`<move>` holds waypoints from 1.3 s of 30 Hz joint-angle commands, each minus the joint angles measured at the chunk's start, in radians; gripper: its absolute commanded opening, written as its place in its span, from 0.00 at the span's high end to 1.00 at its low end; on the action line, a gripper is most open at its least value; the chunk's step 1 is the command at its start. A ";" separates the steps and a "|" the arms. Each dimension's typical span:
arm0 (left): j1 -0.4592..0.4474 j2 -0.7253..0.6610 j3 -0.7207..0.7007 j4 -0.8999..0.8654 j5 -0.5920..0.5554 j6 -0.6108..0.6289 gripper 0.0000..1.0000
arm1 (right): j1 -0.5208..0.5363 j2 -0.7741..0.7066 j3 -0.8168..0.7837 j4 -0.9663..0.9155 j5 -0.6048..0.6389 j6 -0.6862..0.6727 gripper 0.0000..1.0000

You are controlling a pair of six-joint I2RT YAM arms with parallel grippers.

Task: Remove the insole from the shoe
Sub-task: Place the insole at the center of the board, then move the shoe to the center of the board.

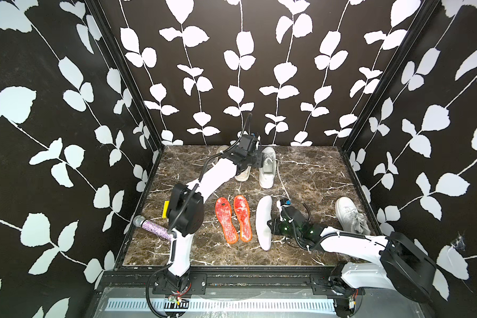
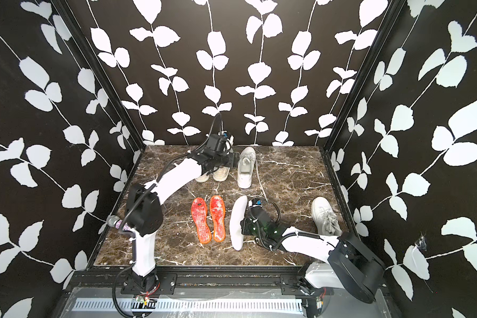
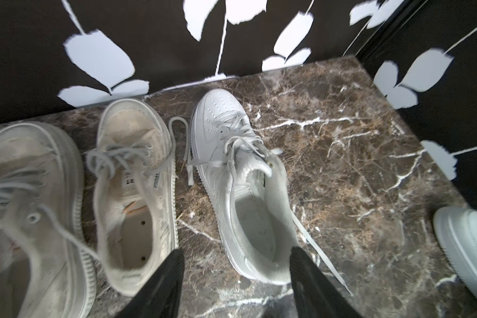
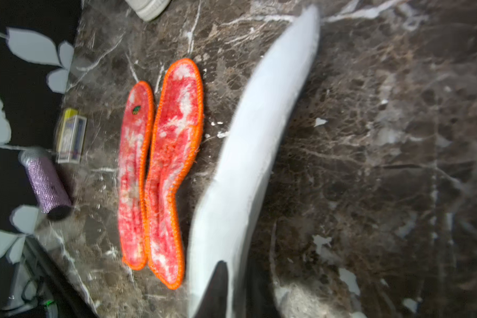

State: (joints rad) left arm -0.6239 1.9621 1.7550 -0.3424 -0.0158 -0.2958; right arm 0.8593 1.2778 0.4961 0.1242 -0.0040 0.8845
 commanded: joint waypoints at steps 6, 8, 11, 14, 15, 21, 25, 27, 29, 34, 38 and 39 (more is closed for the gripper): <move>-0.001 -0.219 -0.303 0.166 -0.078 -0.066 0.33 | 0.007 -0.104 0.068 -0.256 0.147 -0.042 0.50; 0.000 -0.263 -0.376 0.197 -0.094 -0.079 0.32 | 0.007 -0.146 0.109 -0.387 0.223 -0.070 0.47; 0.000 -0.324 -0.486 0.258 -0.093 -0.105 0.31 | 0.002 -0.212 0.203 -0.644 0.390 -0.108 0.45; -0.002 -0.378 -0.595 0.330 -0.073 -0.131 0.30 | -0.027 -0.240 0.295 -0.842 0.495 -0.135 0.46; -0.002 -0.392 -0.623 0.347 -0.070 -0.139 0.29 | -0.046 -0.242 0.326 -0.913 0.523 -0.134 0.46; -0.003 -0.473 -0.748 0.393 -0.077 -0.164 0.28 | -0.226 -0.267 0.435 -1.255 0.601 0.034 0.45; -0.002 -0.506 -0.805 0.409 -0.074 -0.173 0.26 | -0.300 -0.344 0.417 -1.316 0.621 0.106 0.31; -0.002 -0.514 -0.834 0.433 -0.072 -0.170 0.25 | -0.348 -0.379 0.405 -1.323 0.611 0.112 0.25; -0.002 -0.514 -0.852 0.441 -0.071 -0.159 0.23 | -0.395 -0.404 0.398 -1.317 0.590 0.101 0.25; -0.002 -0.519 -0.873 0.443 -0.062 -0.128 0.22 | -0.503 -0.388 0.388 -1.298 0.523 0.074 0.25; 0.000 -0.534 -0.898 0.452 -0.067 -0.122 0.22 | -0.599 -0.380 0.341 -1.222 0.437 0.028 0.29; 0.000 -0.537 -0.904 0.457 -0.067 -0.121 0.22 | -0.623 -0.373 0.328 -1.206 0.417 0.015 0.30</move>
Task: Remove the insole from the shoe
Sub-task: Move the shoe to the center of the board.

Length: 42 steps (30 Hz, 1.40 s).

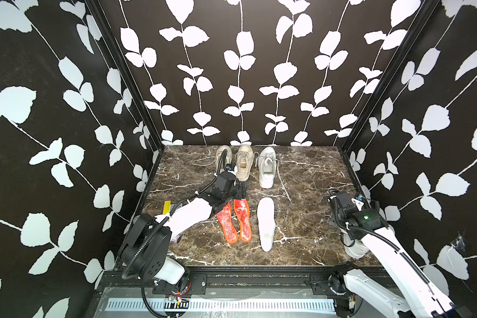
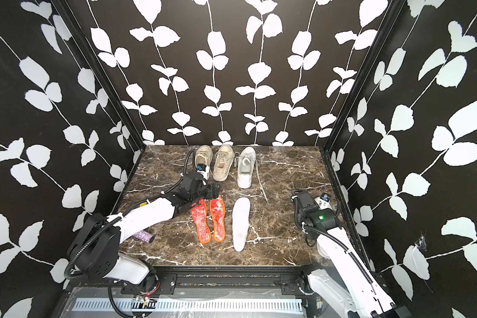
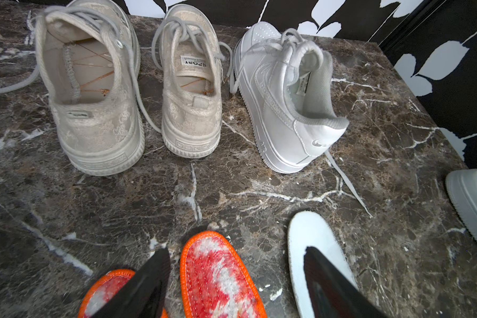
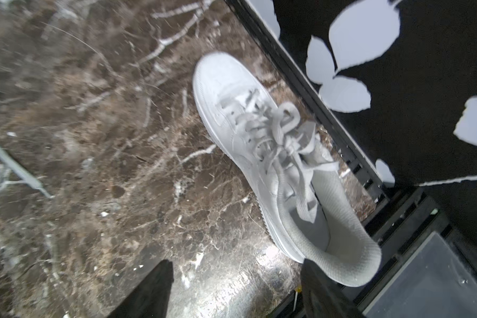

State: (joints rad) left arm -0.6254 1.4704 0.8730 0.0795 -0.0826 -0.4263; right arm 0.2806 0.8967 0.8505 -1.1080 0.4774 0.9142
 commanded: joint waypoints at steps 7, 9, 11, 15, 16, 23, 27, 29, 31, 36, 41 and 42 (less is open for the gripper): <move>0.001 -0.039 -0.038 0.052 0.006 0.003 0.22 | -0.186 0.043 -0.088 0.094 -0.109 -0.090 0.35; 0.001 -0.034 -0.037 0.055 0.010 -0.001 0.22 | -0.218 0.051 -0.095 0.099 -0.107 -0.104 0.35; 0.002 -0.030 -0.037 0.057 0.013 -0.003 0.22 | -0.247 0.051 -0.106 0.112 -0.099 -0.119 0.35; 0.001 -0.022 -0.031 0.057 0.018 -0.006 0.22 | -0.319 0.065 -0.136 0.179 -0.152 -0.169 0.35; 0.001 -0.019 -0.028 0.055 0.019 -0.008 0.22 | -0.340 0.078 -0.141 0.195 -0.173 -0.183 0.35; 0.001 -0.014 -0.034 0.063 0.021 -0.006 0.22 | -0.398 0.152 -0.129 0.269 -0.250 -0.254 0.59; 0.002 0.001 -0.027 0.071 0.037 -0.005 0.22 | -0.400 0.144 -0.140 0.332 -0.384 -0.284 0.80; 0.001 0.001 -0.020 0.066 0.046 -0.007 0.22 | -0.400 0.131 -0.152 0.358 -0.431 -0.292 0.93; 0.001 0.001 -0.018 0.063 0.047 -0.010 0.22 | -0.400 0.122 -0.153 0.362 -0.444 -0.298 1.00; 0.002 0.012 -0.013 0.069 0.070 -0.032 0.22 | -0.399 0.113 -0.153 0.388 -0.559 -0.342 1.00; -0.001 0.036 0.018 0.080 0.144 -0.067 0.22 | -0.336 0.085 -0.154 0.403 -0.629 -0.344 1.00; -0.004 0.037 0.023 0.080 0.153 -0.071 0.22 | -0.312 0.076 -0.155 0.407 -0.617 -0.338 1.00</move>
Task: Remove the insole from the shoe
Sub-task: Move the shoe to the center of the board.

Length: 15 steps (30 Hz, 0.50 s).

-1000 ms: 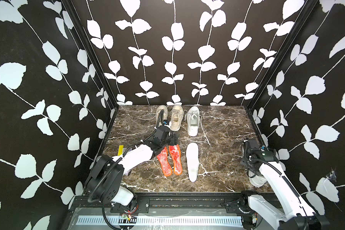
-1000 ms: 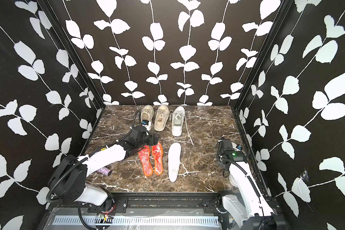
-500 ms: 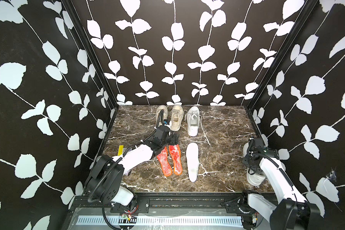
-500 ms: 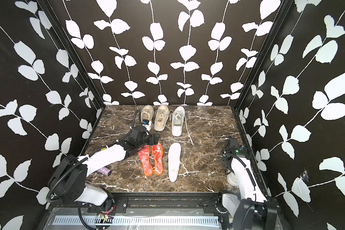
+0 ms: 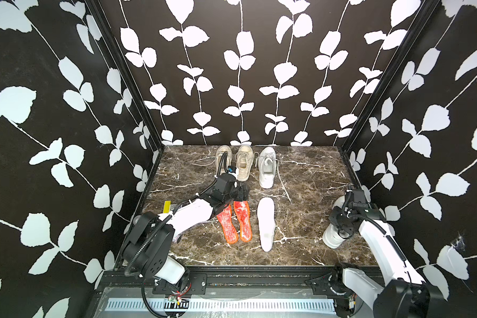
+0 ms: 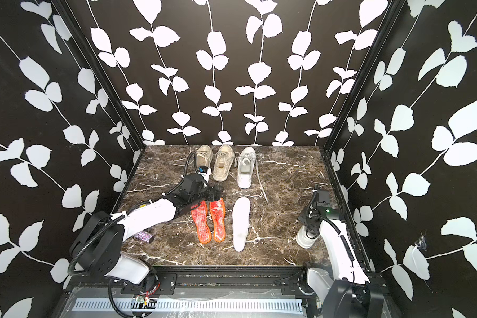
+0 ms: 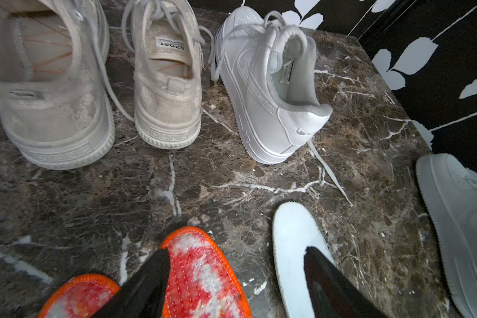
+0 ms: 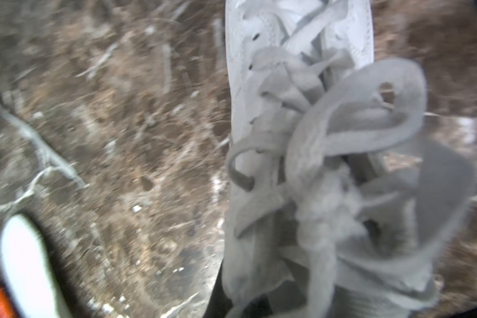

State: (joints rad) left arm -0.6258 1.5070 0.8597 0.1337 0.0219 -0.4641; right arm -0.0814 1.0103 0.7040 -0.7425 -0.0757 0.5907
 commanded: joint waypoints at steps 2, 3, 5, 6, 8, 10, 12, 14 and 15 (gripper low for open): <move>-0.017 0.004 0.049 0.020 0.050 -0.034 0.22 | 0.108 -0.051 -0.012 0.052 -0.047 0.004 1.00; -0.025 0.007 0.055 0.016 0.050 -0.032 0.22 | 0.130 -0.053 -0.012 0.054 -0.047 0.012 1.00; -0.048 0.018 0.073 0.001 0.049 -0.024 0.22 | 0.182 -0.055 -0.012 0.061 -0.039 0.037 1.00; -0.059 0.024 0.080 -0.005 0.048 -0.020 0.22 | 0.205 -0.055 -0.010 0.064 -0.029 0.048 1.00; -0.083 0.041 0.091 -0.005 0.049 -0.017 0.22 | 0.273 -0.051 -0.001 0.072 0.000 0.073 1.00; -0.122 0.062 0.109 -0.012 0.053 -0.010 0.22 | 0.332 -0.044 0.013 0.076 0.028 0.093 1.00; -0.150 0.082 0.128 -0.019 0.055 -0.003 0.23 | 0.387 -0.031 0.024 0.091 0.045 0.117 1.00; -0.173 0.097 0.140 -0.021 0.057 -0.001 0.23 | 0.442 -0.014 0.035 0.105 0.062 0.137 1.00; -0.180 0.103 0.140 -0.018 0.058 -0.004 0.23 | 0.467 -0.004 0.042 0.109 0.073 0.144 1.00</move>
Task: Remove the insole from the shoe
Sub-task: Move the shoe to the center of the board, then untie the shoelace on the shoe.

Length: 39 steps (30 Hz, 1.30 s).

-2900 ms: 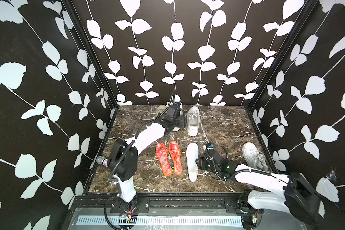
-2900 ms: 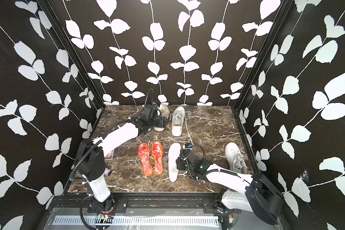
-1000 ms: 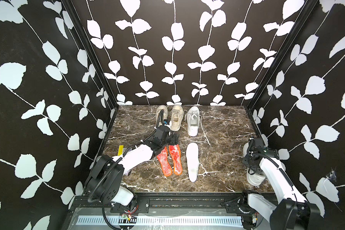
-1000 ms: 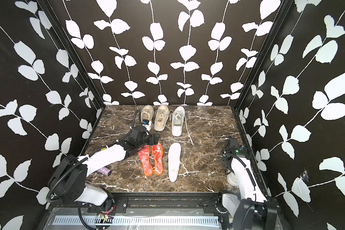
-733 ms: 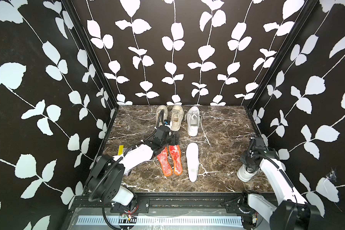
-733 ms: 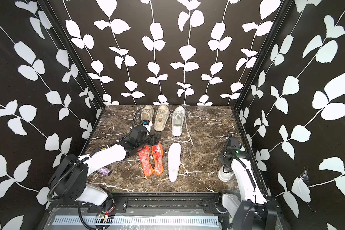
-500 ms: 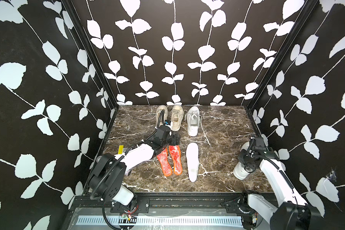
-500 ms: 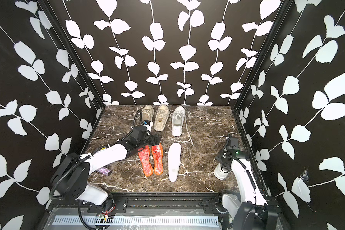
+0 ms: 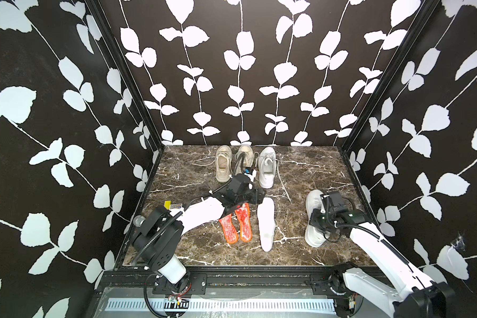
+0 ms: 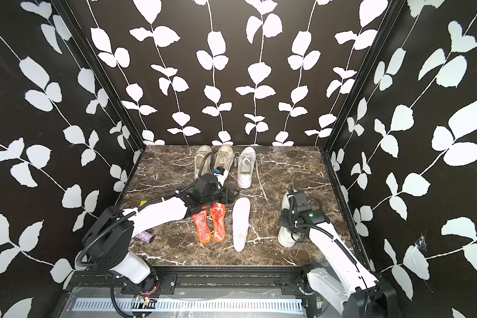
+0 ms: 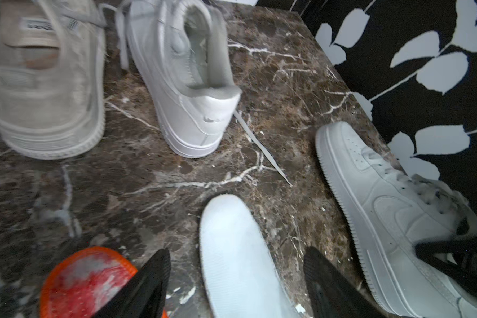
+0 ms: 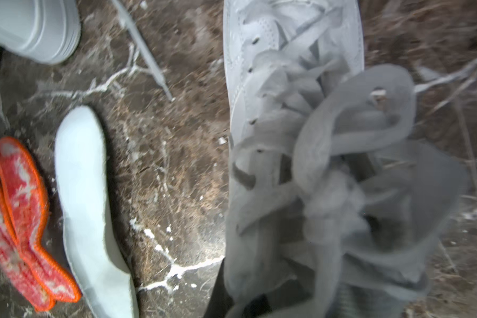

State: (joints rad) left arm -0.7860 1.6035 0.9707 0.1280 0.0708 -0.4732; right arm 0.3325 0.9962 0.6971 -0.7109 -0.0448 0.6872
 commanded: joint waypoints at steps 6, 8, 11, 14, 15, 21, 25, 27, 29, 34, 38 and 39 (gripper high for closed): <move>-0.050 0.031 0.035 -0.004 0.022 -0.005 0.23 | 0.235 0.120 0.100 0.133 0.106 0.102 1.00; -0.060 0.039 0.038 -0.010 0.029 -0.007 0.23 | 0.282 0.160 0.125 0.146 0.130 0.113 1.00; -0.078 0.040 0.042 -0.030 0.025 0.001 0.24 | 0.313 0.189 0.153 0.166 0.136 0.115 1.00; -0.096 0.042 0.042 -0.044 0.021 0.004 0.24 | 0.318 0.188 0.169 0.168 0.132 0.107 0.85; -0.103 0.042 0.042 -0.047 0.019 0.003 0.24 | 0.318 0.182 0.172 0.164 0.134 0.101 0.79; -0.160 0.061 0.066 -0.057 0.009 -0.005 0.24 | 0.318 0.101 0.173 0.097 0.198 0.050 0.66; -0.206 0.088 0.106 -0.067 0.009 0.002 0.24 | 0.315 0.013 0.153 0.059 0.268 0.016 0.66; -0.224 0.098 0.121 -0.068 0.007 0.012 0.24 | 0.312 -0.020 0.148 0.036 0.307 -0.001 0.66; -0.234 0.115 0.135 -0.067 0.015 0.020 0.24 | 0.302 -0.046 0.134 0.023 0.338 -0.018 0.66; -0.251 0.150 0.159 -0.061 0.042 0.016 0.24 | 0.256 -0.095 0.059 0.066 0.296 -0.037 0.67; -0.259 0.190 0.192 -0.085 0.017 0.006 0.25 | 0.216 -0.106 0.019 0.093 0.249 -0.039 0.67; -0.259 0.197 0.196 -0.081 0.014 0.002 0.26 | 0.212 -0.107 0.013 0.096 0.244 -0.040 0.68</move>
State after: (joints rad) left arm -1.0374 1.7920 1.1336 0.0555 0.0967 -0.4675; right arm 0.5587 0.9016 0.7227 -0.6468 0.2176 0.6598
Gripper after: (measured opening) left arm 0.745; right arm 0.327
